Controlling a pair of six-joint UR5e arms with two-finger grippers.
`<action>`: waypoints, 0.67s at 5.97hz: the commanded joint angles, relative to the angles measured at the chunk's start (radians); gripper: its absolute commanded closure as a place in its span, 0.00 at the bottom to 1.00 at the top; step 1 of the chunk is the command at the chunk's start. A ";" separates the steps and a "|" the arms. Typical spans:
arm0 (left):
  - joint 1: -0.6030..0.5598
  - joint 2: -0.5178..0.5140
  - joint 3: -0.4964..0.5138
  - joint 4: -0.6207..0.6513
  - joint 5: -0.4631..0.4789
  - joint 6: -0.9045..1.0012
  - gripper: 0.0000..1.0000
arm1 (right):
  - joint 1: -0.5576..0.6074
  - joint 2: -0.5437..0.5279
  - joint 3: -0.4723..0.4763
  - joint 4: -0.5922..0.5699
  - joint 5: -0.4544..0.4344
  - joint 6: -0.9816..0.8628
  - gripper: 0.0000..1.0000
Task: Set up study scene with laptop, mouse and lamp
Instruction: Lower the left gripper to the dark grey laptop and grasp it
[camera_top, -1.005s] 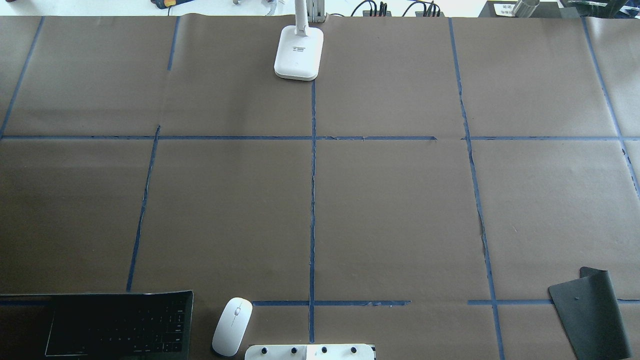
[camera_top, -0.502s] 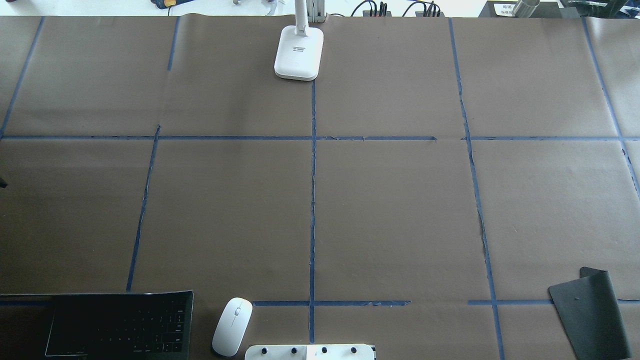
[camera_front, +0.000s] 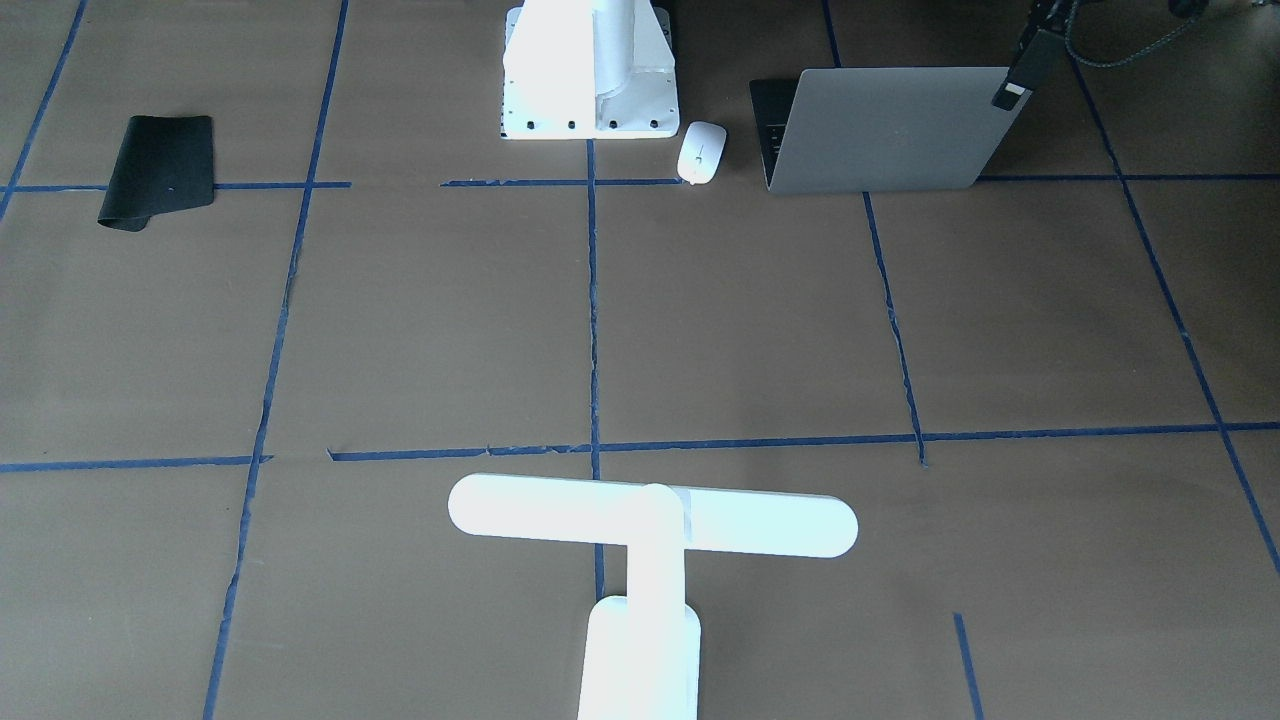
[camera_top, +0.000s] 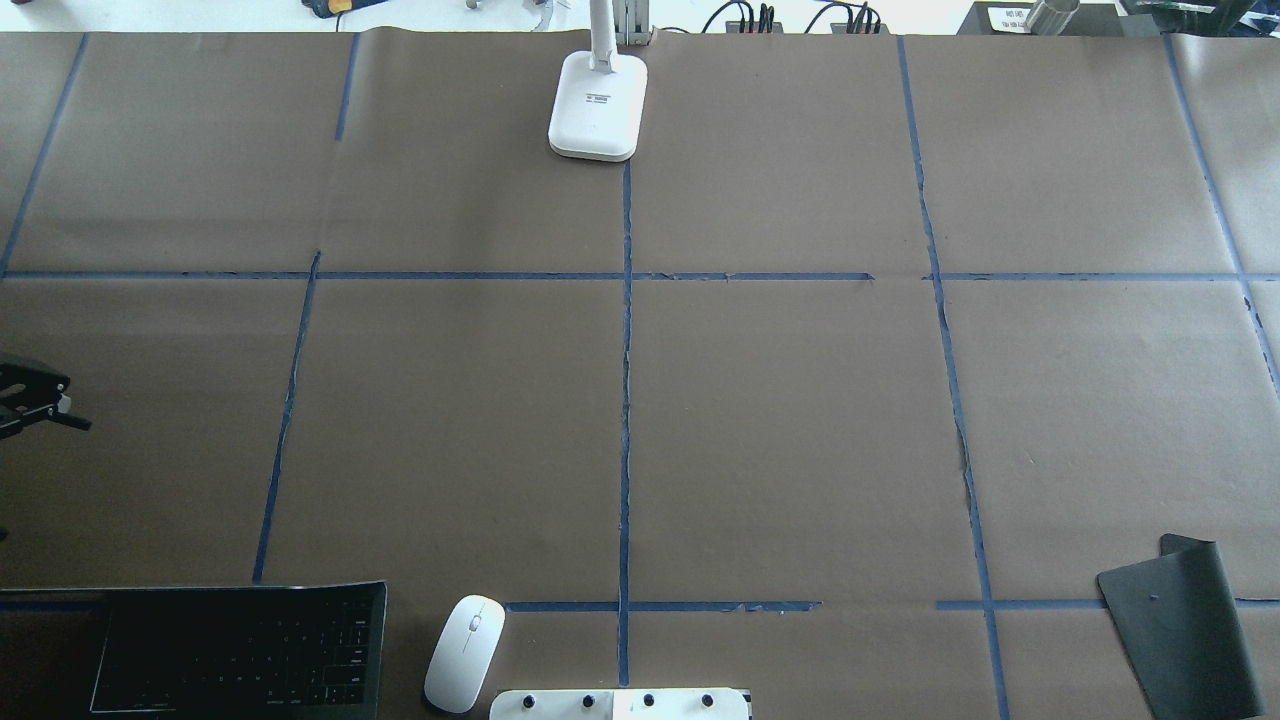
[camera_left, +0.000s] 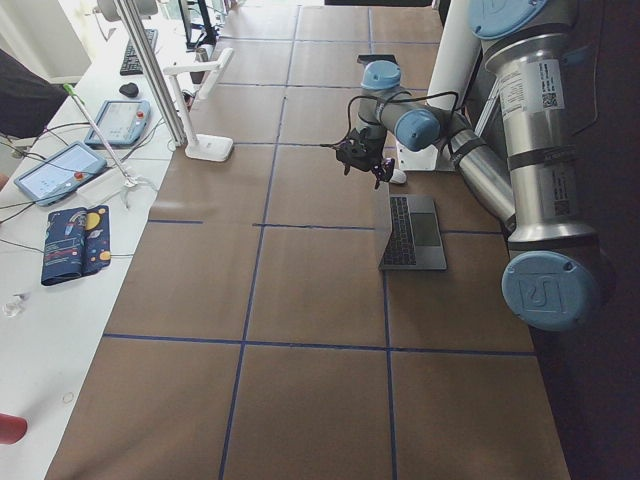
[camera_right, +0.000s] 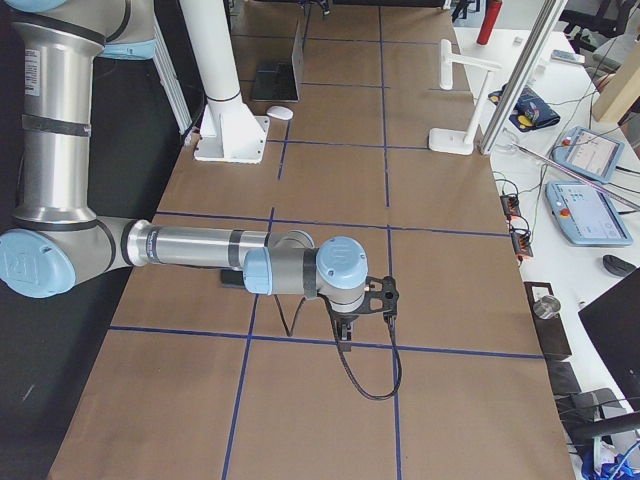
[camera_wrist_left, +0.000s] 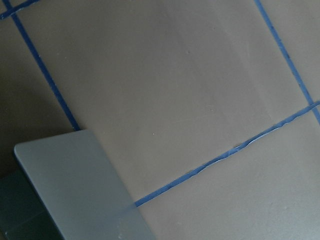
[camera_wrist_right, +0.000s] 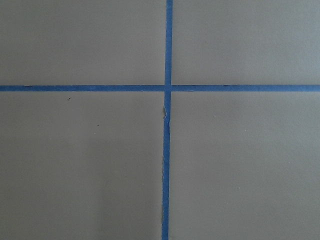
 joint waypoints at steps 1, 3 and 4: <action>0.150 -0.003 -0.017 0.058 0.117 -0.153 0.00 | 0.000 0.000 0.001 0.000 -0.001 -0.001 0.00; 0.247 -0.006 -0.023 0.093 0.168 -0.259 0.00 | 0.000 0.000 -0.002 0.000 -0.004 -0.002 0.00; 0.268 -0.012 -0.021 0.127 0.197 -0.284 0.00 | 0.000 -0.001 -0.004 0.000 -0.004 -0.002 0.00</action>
